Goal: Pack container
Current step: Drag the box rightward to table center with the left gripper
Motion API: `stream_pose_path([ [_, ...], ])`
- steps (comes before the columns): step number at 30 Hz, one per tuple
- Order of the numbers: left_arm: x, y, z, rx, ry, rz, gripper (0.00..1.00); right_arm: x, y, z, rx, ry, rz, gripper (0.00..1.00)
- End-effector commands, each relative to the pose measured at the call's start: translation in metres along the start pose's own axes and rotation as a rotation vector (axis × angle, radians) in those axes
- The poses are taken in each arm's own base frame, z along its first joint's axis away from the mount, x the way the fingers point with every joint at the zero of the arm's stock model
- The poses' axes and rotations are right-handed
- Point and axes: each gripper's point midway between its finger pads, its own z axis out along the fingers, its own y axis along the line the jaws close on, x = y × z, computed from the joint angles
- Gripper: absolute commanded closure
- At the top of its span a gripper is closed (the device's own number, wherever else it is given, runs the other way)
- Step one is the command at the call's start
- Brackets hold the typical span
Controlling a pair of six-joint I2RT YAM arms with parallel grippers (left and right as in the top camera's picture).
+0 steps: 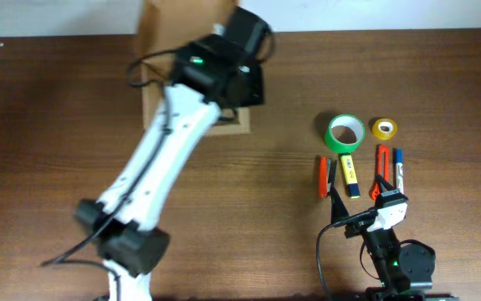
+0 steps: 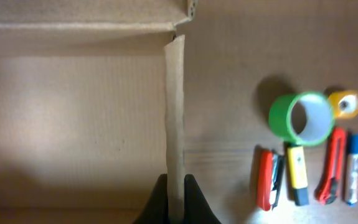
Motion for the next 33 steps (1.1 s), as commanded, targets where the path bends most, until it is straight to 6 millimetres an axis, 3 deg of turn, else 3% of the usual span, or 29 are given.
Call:
stream_pose_path([
  [1, 0.017, -0.012, 0.040, -0.058, 0.064, 0.011, 0.98, 0.003, 0.002, 0.000, -0.009, 0.002, 0.005, 0.01],
  [7, 0.037, -0.012, 0.086, -0.108, 0.155, 0.092, 0.98, 0.003, 0.002, 0.000, -0.009, 0.002, 0.005, 0.01],
  [13, 0.034, -0.014, 0.109, -0.127, 0.139, 0.101, 0.98, 0.003, 0.002, 0.000, -0.009, 0.003, 0.005, 0.01],
  [20, 0.027, -0.029, 0.118, -0.116, 0.077, 0.054, 0.98, 0.003, 0.002, 0.000, -0.009, 0.003, 0.006, 0.01],
  [26, 0.048, -0.049, 0.135, -0.110, 0.107, 0.074, 0.99, 0.003, 0.002, 0.000, -0.009, 0.002, 0.005, 0.01],
  [33, 0.062, -0.075, 0.135, -0.084, 0.094, 0.075, 0.98, 0.003, 0.002, 0.000, -0.009, 0.002, 0.005, 0.01],
])
